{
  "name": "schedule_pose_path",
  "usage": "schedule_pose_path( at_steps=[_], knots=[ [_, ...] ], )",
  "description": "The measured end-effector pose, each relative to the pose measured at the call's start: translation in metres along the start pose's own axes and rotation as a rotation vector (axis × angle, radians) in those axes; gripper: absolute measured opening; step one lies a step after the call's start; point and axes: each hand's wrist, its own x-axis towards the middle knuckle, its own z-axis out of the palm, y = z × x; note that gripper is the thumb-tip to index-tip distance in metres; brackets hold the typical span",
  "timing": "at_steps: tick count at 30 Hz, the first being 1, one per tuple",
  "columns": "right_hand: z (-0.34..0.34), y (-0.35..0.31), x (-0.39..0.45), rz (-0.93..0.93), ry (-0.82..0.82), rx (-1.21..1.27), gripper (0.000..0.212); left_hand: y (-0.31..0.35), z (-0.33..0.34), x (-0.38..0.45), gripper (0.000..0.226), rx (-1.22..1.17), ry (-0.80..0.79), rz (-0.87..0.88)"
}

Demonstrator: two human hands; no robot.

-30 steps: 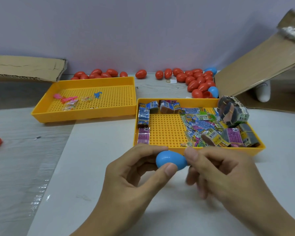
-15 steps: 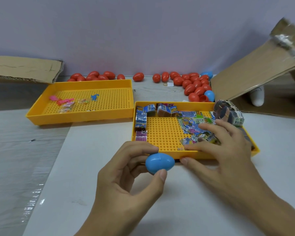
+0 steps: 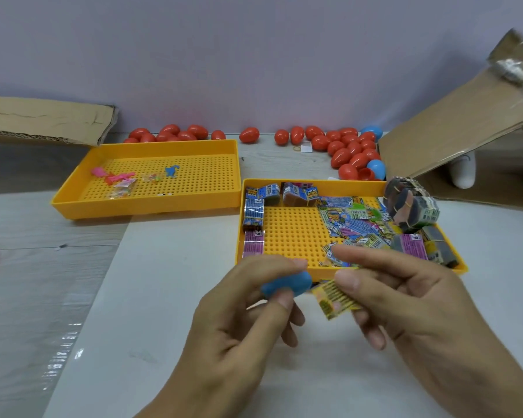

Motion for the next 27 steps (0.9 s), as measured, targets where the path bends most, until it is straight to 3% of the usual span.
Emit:
schedule_pose_path(
  at_steps=[2, 7, 16, 23, 27],
  knots=[
    [0.004, 0.002, -0.002, 0.057, -0.011, 0.0, 0.064, 0.0, 0.0, 0.001, 0.03, 0.055, -0.048, 0.028],
    [0.01, 0.001, -0.006, 0.016, 0.039, -0.063, 0.031, 0.002, -0.002, 0.001, 0.027, 0.117, -0.066, -0.042],
    [0.013, -0.001, -0.01, -0.039, 0.027, -0.07, 0.024, 0.005, 0.003, 0.002, 0.011, 0.068, -0.048, -0.122],
    [0.009, -0.002, -0.009, -0.155, 0.072, -0.233, 0.017, 0.002, -0.002, 0.002, 0.013, 0.018, 0.023, -0.138],
    [0.008, -0.004, -0.009, -0.176, 0.107, -0.246, 0.02, 0.003, 0.0, 0.0, 0.022, 0.071, 0.064, -0.056]
  ],
)
